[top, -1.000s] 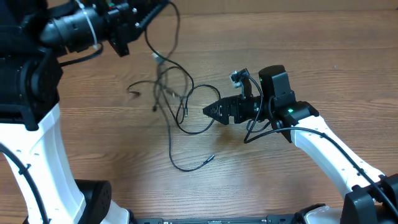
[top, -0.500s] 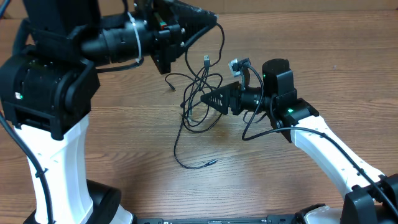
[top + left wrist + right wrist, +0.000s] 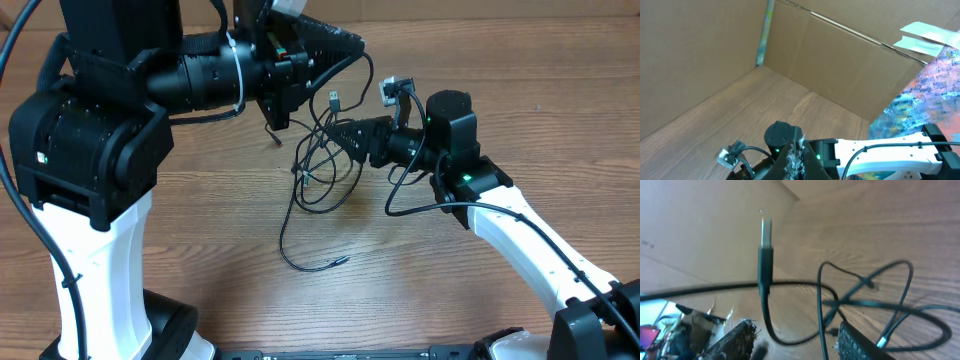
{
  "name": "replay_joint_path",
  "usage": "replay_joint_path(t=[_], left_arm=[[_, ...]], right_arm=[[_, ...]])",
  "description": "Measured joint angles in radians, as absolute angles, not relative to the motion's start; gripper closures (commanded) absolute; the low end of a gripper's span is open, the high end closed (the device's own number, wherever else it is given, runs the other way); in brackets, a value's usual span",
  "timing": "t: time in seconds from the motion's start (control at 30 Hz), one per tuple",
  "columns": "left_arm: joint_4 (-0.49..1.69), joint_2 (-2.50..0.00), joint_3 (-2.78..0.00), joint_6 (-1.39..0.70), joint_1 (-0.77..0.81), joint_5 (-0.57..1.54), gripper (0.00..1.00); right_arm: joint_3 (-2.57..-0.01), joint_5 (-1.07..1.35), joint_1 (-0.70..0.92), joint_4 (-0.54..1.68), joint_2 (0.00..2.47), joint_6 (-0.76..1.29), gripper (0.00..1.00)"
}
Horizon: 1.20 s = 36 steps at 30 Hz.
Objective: Untangle cables
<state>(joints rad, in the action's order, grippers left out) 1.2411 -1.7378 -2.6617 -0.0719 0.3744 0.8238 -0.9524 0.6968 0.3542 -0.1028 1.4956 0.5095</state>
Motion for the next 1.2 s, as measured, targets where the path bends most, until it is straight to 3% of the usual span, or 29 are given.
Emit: replay_joint_path(t=[0.33, 0.6, 0.73, 0.87, 1.03, 1.2], left_arm=[[1.224, -1.738, -2.662, -0.075, 0.400, 0.820, 0.96], [1.191, -1.738, -2.662, -0.080, 0.429, 0.817, 0.96], [1.189, -1.738, -2.662, -0.080, 0.432, 0.804, 0.96], [1.211, -1.738, -2.662, -0.080, 0.432, 0.760, 0.96], [1.253, -1.738, -2.662, -0.080, 0.428, 0.640, 0.96], [1.256, -1.738, -2.662, -0.080, 0.384, 0.535, 0.96]], right_arm=[[-0.952, 0.672, 0.354, -0.110, 1.496, 0.537, 0.59], [-0.952, 0.667, 0.360, -0.115, 1.496, 0.570, 0.71], [-0.952, 0.657, 0.376, -0.111, 1.496, 0.576, 0.79], [-0.954, 0.626, 0.390, -0.012, 1.496, 0.579, 0.96], [-0.954, 0.451, 0.393, 0.309, 1.496, 0.578, 0.96], [-0.952, 0.187, 0.393, 0.546, 1.497, 0.574, 0.54]])
